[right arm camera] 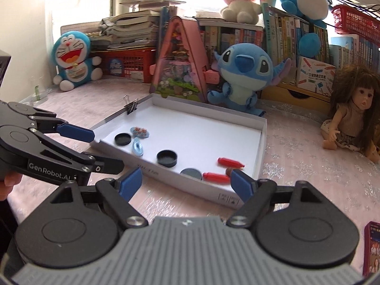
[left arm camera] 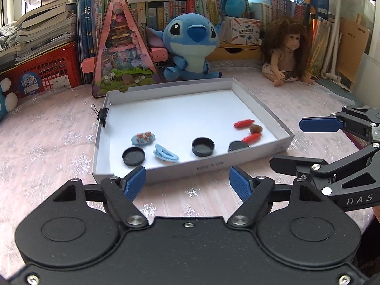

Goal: Organize rigid objects
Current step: 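Withdraw both open tools from the tray toward the remaining items, then grasp a black round lid with the left tool while the right tool grasps the clear plastic dome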

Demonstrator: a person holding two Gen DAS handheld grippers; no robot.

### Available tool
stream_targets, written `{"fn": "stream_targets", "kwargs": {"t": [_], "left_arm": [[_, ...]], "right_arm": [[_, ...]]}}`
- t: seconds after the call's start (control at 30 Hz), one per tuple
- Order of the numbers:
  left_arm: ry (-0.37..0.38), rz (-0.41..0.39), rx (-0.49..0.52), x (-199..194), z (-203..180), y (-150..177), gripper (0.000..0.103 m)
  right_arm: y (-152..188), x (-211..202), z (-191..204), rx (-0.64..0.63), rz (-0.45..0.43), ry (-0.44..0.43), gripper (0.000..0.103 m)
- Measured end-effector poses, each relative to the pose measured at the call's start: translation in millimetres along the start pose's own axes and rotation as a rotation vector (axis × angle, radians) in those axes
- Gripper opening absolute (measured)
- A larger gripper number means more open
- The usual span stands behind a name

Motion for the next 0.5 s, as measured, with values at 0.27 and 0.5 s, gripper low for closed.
{"fn": "stream_targets", "kwargs": {"t": [0.27, 0.5], "left_arm": [[0.009, 0.013, 0.003, -13.7, -3.7, 37.3, 0.076], [0.013, 0.018, 0.034, -23.3, -5.1, 58.5, 0.071]], "right_arm": [[37.9, -13.5, 17.4, -0.053, 0.027, -0.046, 0.089], [58.3, -20.0, 26.5, -0.075, 0.046, -0.065, 0.089]]}}
Point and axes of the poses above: each gripper's, at about its wrist camera, not at the fingertips, and x roughly the way its jaws point, z to its left, y to its underside, the point moved 7 cm from there along x, roughly the way its jaws point, and after that the axes turned 3 degrees about z, right-handed, at the moved point
